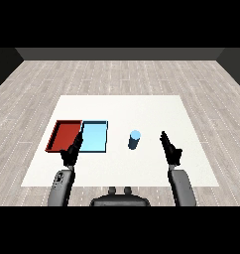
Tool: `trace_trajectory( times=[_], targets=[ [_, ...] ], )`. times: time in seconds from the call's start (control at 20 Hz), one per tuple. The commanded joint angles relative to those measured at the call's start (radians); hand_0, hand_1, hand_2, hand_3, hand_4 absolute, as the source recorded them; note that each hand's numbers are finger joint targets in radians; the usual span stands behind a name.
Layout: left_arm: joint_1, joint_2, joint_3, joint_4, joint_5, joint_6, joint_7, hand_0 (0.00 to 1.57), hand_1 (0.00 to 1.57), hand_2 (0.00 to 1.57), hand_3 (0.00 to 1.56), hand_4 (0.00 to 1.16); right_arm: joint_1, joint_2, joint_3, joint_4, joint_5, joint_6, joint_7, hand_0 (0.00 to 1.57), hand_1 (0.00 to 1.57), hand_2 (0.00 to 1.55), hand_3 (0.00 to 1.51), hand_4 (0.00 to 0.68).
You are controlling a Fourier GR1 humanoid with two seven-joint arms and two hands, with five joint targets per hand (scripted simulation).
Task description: Pick the blue can and put it in the blue box
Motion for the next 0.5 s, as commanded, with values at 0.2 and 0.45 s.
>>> trace_trajectory(
  times=[0.2,0.45],
  targets=[
    [-0.052,0.011,0.05,-0.017,-0.011,0.014,0.016,0.0,0.0,0.0,0.0,0.0,-0.193,0.013,-0.069,0.139,-0.002,-0.015,0.001,0.0,0.0,0.0,0.0,0.0],
    [-0.094,0.0,0.11,-0.059,0.1,-0.07,-0.304,0.0,0.0,0.0,0.0,0.0,-0.273,0.034,-0.115,0.125,-0.173,0.103,-0.122,0.0,0.0,0.0,0.0,0.0]
  ],
)
